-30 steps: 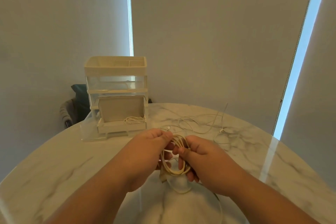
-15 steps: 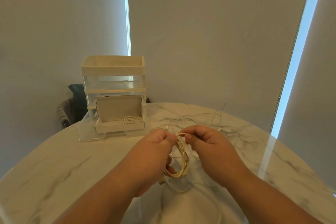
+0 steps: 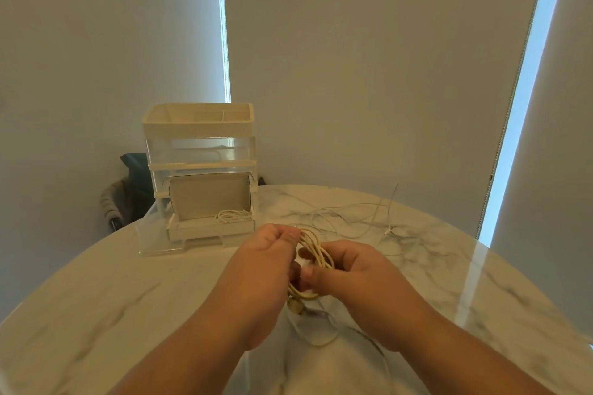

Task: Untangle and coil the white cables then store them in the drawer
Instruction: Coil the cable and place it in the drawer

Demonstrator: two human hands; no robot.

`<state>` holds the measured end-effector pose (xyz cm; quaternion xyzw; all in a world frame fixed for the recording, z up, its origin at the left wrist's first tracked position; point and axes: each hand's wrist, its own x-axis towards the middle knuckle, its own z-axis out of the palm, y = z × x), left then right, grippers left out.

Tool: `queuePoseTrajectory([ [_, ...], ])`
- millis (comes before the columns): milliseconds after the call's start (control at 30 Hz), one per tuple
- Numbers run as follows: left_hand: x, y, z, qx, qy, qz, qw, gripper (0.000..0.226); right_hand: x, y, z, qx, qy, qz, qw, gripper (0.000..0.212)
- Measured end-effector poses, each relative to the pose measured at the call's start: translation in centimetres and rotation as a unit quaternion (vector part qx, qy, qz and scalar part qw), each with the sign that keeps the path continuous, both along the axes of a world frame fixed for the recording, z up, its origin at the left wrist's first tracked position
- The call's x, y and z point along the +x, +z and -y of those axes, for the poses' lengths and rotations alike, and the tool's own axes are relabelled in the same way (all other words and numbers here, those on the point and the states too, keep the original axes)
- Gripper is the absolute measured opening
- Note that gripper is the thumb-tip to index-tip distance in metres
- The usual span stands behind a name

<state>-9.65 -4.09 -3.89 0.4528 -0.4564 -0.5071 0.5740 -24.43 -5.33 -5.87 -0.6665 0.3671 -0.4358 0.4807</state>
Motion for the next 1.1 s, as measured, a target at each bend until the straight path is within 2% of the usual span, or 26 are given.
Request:
queuePoseTrajectory([
  [33,0.0,-0.1,0.0,-0.003,0.005,0.006,1.000,0.020,0.0,0.1,0.0,0.000,0.009,-0.011,1.000,0.021],
  [133,-0.2,-0.3,-0.1,-0.010,0.012,0.027,1.000,0.021,0.2,-0.2,0.2,0.038,0.014,0.020,0.999,0.054],
  [200,-0.3,-0.4,-0.2,-0.012,0.017,0.048,0.999,0.022,0.0,-0.2,0.2,0.058,0.011,0.033,0.998,0.055],
  [367,0.2,-0.4,0.1,-0.027,0.049,0.117,0.992,0.022,-0.5,0.8,-0.6,0.025,0.057,-0.015,0.998,0.060],
  [467,0.2,-0.3,0.1,-0.035,0.051,0.130,0.990,0.020,0.2,0.6,-0.9,-0.010,0.019,-0.023,0.999,0.063],
  [667,0.4,0.2,-0.1,-0.056,0.069,0.157,0.984,0.021,1.3,-0.2,-0.8,-0.010,-0.008,0.110,0.994,0.055],
  [800,0.5,0.0,0.0,-0.047,0.062,0.161,0.984,0.021,1.1,0.1,-1.0,-0.087,-0.076,0.051,0.992,0.037],
  [967,0.2,-0.2,0.3,0.007,0.038,0.034,0.999,0.021,0.5,0.6,-0.8,-0.190,-0.178,-0.022,0.965,0.020],
  [1033,-0.2,-0.2,0.3,0.023,0.051,-0.015,0.998,0.021,0.8,0.5,-0.9,-0.159,-0.178,0.024,0.971,0.019],
  [1100,-0.6,-0.4,0.2,0.017,0.069,-0.024,0.997,0.021,1.3,0.3,-1.0,-0.103,-0.169,0.093,0.976,0.018],
])
